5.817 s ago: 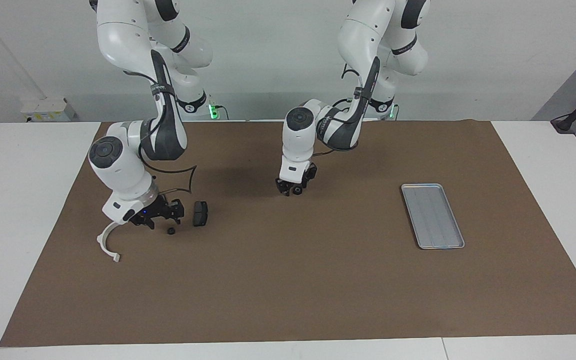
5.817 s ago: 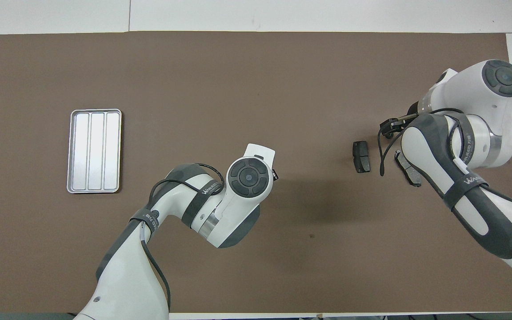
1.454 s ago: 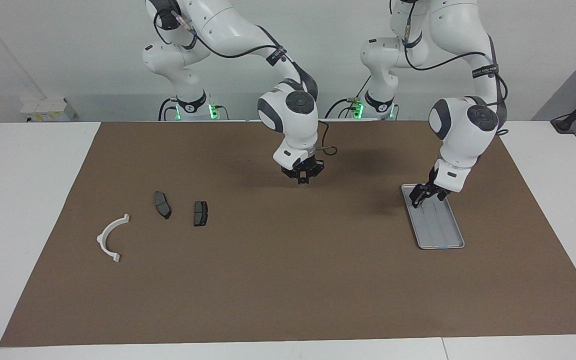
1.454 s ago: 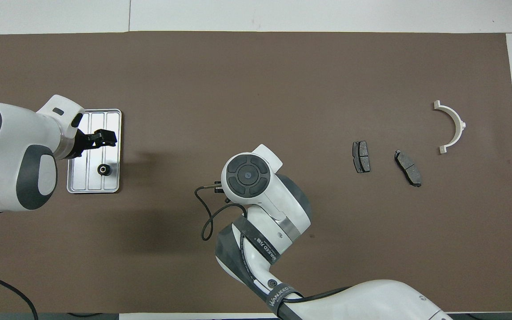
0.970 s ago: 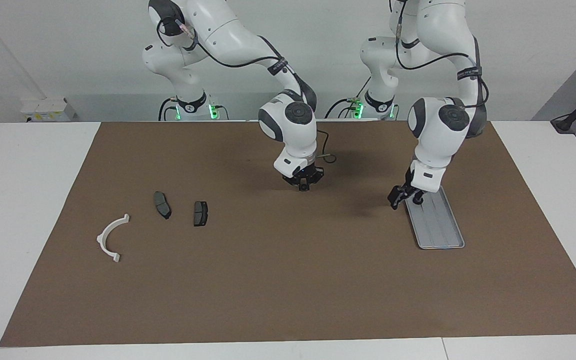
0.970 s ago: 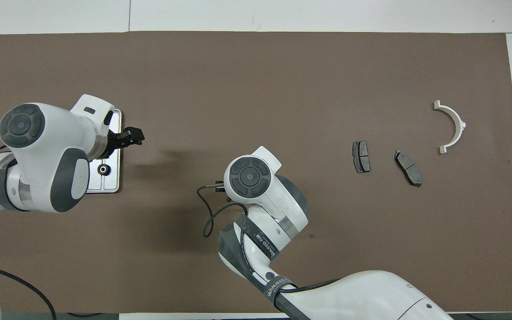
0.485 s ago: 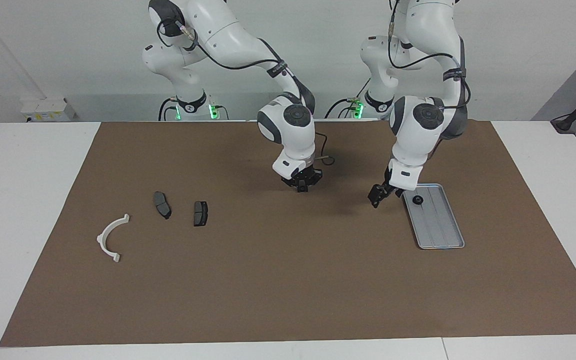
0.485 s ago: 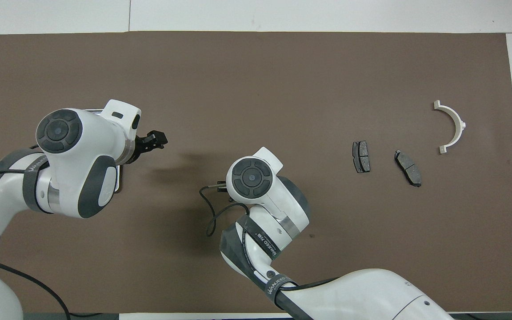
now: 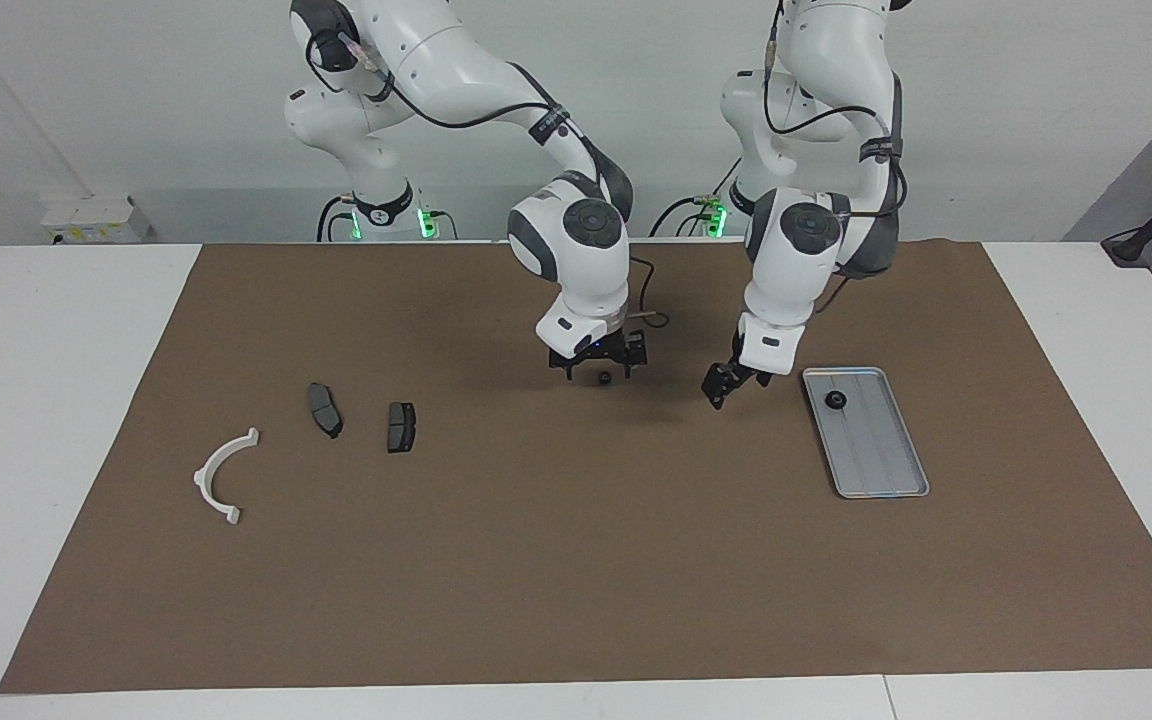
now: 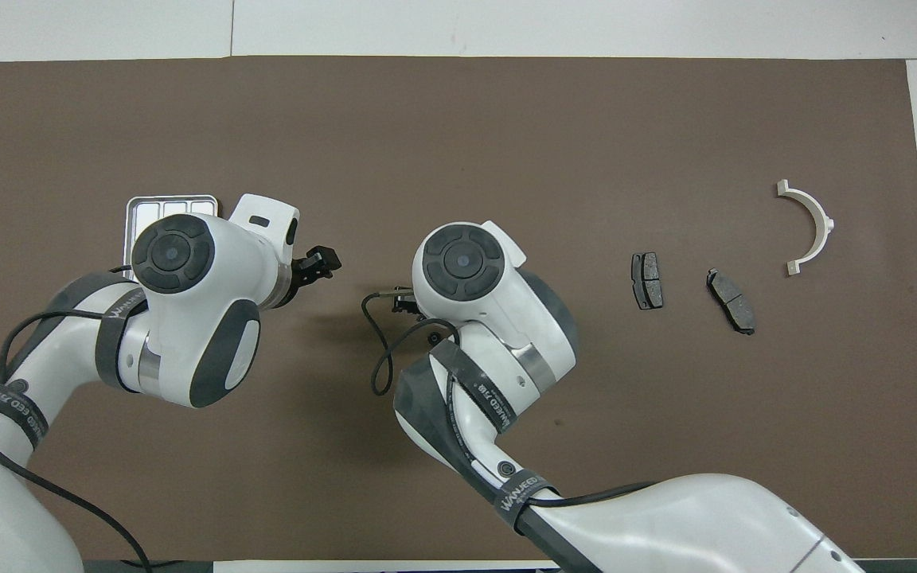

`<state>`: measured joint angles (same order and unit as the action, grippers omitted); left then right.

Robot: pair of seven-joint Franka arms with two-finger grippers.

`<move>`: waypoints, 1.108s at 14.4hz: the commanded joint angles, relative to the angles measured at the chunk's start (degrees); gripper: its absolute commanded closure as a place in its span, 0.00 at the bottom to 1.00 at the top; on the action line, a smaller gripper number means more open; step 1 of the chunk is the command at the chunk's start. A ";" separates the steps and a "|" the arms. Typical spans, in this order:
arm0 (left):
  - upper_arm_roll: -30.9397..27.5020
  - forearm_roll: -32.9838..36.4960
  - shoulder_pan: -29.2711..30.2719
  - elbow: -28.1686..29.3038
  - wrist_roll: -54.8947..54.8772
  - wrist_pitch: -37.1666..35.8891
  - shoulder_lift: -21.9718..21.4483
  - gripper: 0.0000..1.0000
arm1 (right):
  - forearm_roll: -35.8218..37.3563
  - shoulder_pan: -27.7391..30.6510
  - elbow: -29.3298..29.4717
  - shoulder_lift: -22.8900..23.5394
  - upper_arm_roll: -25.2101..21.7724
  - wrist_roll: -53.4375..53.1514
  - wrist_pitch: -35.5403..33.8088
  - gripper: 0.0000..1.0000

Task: Pick bearing gear from pile to tray

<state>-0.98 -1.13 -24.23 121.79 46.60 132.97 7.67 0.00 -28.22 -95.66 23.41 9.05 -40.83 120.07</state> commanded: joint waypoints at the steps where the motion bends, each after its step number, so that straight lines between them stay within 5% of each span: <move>1: -0.78 0.25 -4.06 -0.06 5.42 0.10 -0.28 0.00 | 0.18 5.70 5.56 -3.80 0.71 4.07 -8.77 0.01; 4: -0.78 0.25 -8.27 -2.34 10.33 -0.25 0.85 0.00 | -0.35 12.03 10.74 -7.06 0.62 12.58 -16.51 0.01; 8: -1.04 0.43 -16.27 -11.48 20.10 -3.86 9.28 0.00 | -0.44 20.29 11.90 -10.66 0.53 26.56 -22.50 0.01; 16: -1.04 0.60 -20.85 -7.55 20.28 -2.37 10.97 0.00 | -0.44 27.34 8.57 -13.13 0.45 38.45 -25.24 0.01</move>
<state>-0.98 -1.12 -43.46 112.79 66.22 131.05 19.29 -0.06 -1.34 -84.31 11.98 8.77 -3.43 95.09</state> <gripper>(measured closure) 0.000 0.000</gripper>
